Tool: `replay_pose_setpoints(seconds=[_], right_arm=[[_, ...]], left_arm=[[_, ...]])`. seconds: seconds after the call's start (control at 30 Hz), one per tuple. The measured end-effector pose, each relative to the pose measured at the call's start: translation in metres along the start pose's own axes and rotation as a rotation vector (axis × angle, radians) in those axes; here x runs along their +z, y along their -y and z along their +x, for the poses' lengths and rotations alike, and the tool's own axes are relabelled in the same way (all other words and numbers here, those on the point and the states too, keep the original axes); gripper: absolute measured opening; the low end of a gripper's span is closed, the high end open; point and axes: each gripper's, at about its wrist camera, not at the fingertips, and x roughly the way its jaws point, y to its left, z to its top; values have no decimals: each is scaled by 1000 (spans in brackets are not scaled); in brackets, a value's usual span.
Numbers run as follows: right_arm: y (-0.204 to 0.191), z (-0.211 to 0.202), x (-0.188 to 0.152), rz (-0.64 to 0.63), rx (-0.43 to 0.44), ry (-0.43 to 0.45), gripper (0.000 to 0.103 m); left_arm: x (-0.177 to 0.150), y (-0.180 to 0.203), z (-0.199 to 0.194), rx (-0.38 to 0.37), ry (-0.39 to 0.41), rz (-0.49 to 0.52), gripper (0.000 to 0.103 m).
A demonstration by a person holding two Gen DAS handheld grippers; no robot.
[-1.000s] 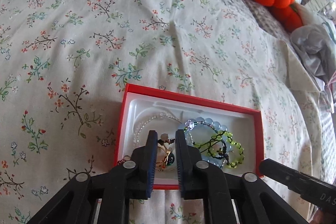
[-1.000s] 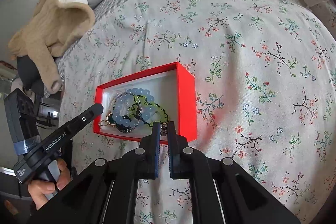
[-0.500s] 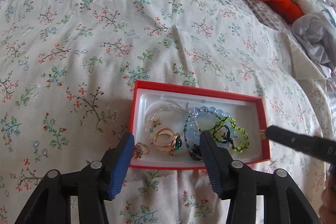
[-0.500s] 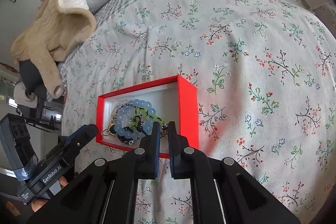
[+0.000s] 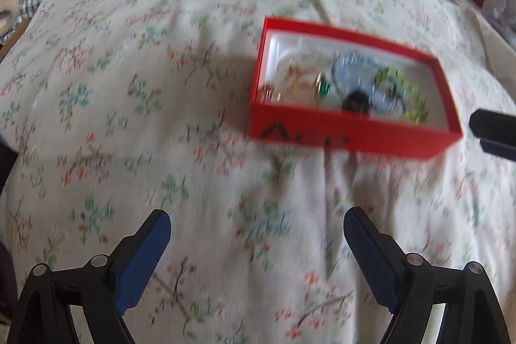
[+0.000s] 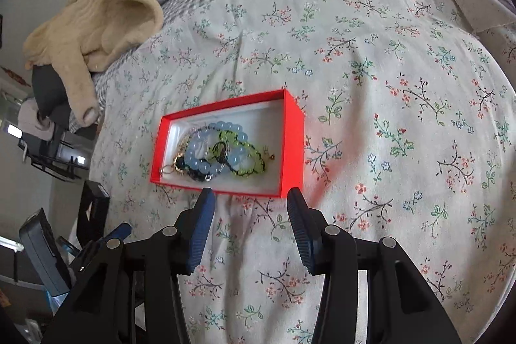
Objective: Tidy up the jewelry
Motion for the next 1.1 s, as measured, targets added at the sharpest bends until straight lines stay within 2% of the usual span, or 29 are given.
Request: replay_pose_setpoints(seconds=[0.07, 0.2, 0.3, 0.43, 0.53, 0.77, 1.1], right_arm=[[-5, 1, -9, -19, -14, -5, 50], [-8, 4, -26, -32, -58, -7, 65], [-3, 3, -38, 3, -89, -14, 76], [-6, -1, -53, -27, -203, -9, 90], [-7, 0, -63, -67, -245, -21, 100], [-5, 1, -75, -125, -287, -16, 102], [-11, 2, -75, -147, -328, -22, 102]], left_arm=[[-9, -2, 0, 13, -5, 9, 94], [-16, -8, -7, 55, -25, 40, 103], [-18, -10, -14, 120, -17, 56, 103], [-20, -13, -15, 113, 2, 39, 103], [-21, -13, -14, 103, 7, 28, 103], [-22, -3, -10, 103, 4, 40, 103], [-23, 10, -12, 102, 22, 68, 103]])
